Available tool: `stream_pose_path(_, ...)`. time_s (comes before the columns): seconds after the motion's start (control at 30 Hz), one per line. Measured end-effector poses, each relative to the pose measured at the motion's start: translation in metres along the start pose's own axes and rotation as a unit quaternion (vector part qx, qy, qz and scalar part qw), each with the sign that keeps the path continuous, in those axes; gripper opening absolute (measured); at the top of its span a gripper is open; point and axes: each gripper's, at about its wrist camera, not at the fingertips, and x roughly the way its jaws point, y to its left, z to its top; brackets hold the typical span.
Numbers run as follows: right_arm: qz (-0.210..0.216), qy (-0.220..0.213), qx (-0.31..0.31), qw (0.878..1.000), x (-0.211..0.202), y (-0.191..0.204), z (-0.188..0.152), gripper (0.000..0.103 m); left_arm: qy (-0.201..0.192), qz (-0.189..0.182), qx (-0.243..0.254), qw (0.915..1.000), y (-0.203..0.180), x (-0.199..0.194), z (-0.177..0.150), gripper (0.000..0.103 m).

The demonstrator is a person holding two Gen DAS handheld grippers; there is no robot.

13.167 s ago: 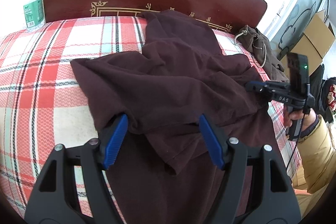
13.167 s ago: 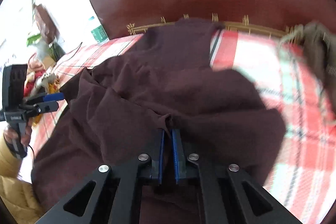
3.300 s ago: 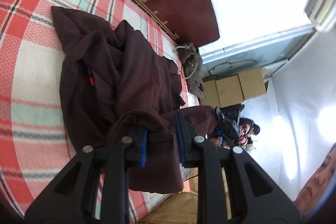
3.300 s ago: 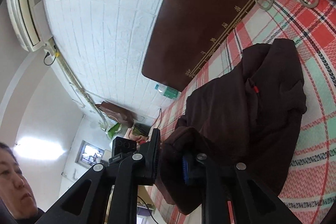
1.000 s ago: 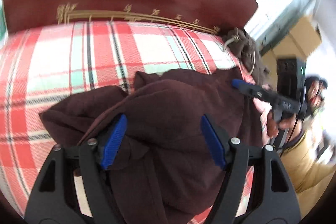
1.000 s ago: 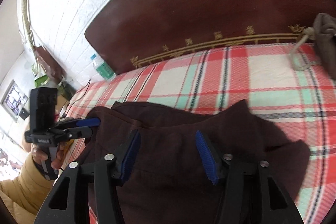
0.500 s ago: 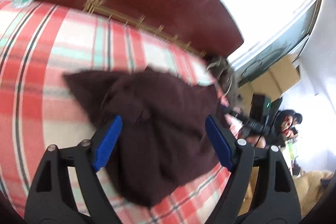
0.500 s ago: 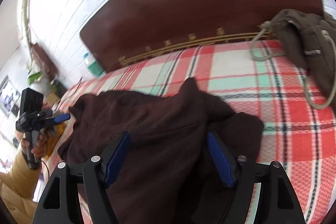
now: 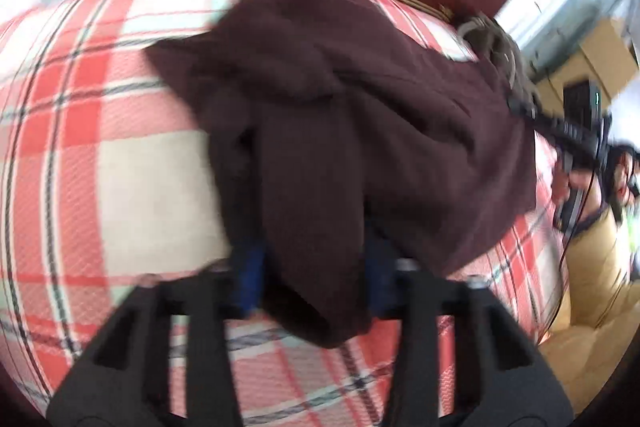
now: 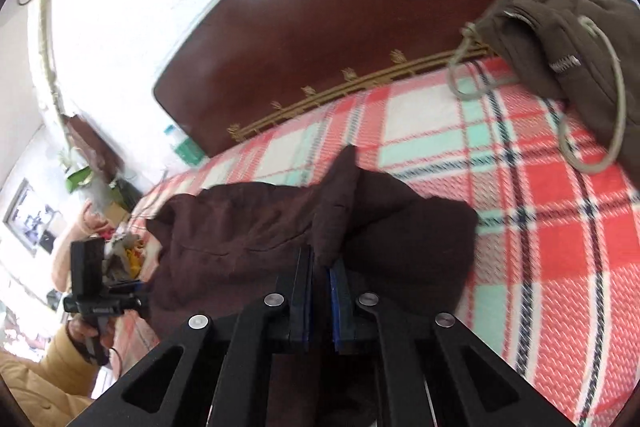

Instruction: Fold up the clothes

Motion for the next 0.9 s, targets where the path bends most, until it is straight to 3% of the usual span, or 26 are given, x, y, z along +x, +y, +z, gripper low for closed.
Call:
stream_pose_path(0.1,-0.005,0.003,0.017,1.0,-0.001,-0.008,-0.006,0.006,-0.01,0.0,-0.039,0.9992,0.019,-0.014,-0.005,0.022)
stream_pose_path(0.17,-0.001,0.001,0.025,1.0,-0.002,-0.01,-0.01,0.006,-0.017,-0.028,-0.07,0.997,0.032,-0.024,-0.012,0.021)
stream_pose_path(0.37,-0.001,-0.006,0.042,0.999,-0.007,-0.014,-0.016,0.009,-0.032,-0.012,-0.106,0.9938,0.046,-0.035,-0.034,0.023)
stream_pose_path(0.43,-0.002,-0.008,0.042,0.999,-0.01,-0.015,-0.018,0.01,-0.063,-0.006,-0.076,0.9951,0.031,-0.046,-0.031,0.038)
stream_pose_path(0.47,-0.002,-0.011,0.041,0.999,-0.013,-0.014,-0.018,0.011,-0.078,-0.011,-0.056,0.9953,0.021,-0.051,-0.028,0.061)
stream_pose_path(0.5,-0.001,-0.014,0.039,0.999,-0.015,-0.013,-0.018,0.019,-0.093,-0.016,-0.037,0.9948,0.011,-0.055,-0.024,0.074)
stream_pose_path(0.53,0.003,-0.016,0.037,0.999,-0.016,-0.012,-0.018,0.027,-0.098,-0.009,-0.016,0.995,0.002,-0.054,-0.02,0.076)
stream_pose_path(0.63,0.001,-0.017,0.023,1.0,-0.015,-0.005,-0.016,0.042,-0.091,0.031,0.039,0.9946,-0.02,-0.036,-0.004,0.076)
stream_pose_path(0.73,-0.004,-0.01,0.003,1.0,-0.006,0.003,-0.013,0.042,-0.078,0.058,0.053,0.9939,-0.02,-0.009,0.01,0.075)
stream_pose_path(0.77,-0.008,-0.007,-0.005,1.0,-0.002,0.006,-0.012,0.042,-0.076,0.06,0.048,0.9941,-0.018,-0.003,0.011,0.067)
stream_pose_path(0.87,-0.009,0.001,-0.011,1.0,0.008,0.009,-0.008,0.025,-0.073,0.062,0.015,0.9953,-0.001,0.008,0.025,0.04)
stream_pose_path(0.9,-0.011,0.002,-0.01,1.0,0.011,0.008,-0.006,0.015,-0.074,0.055,-0.003,0.9957,0.007,0.008,0.028,0.036)
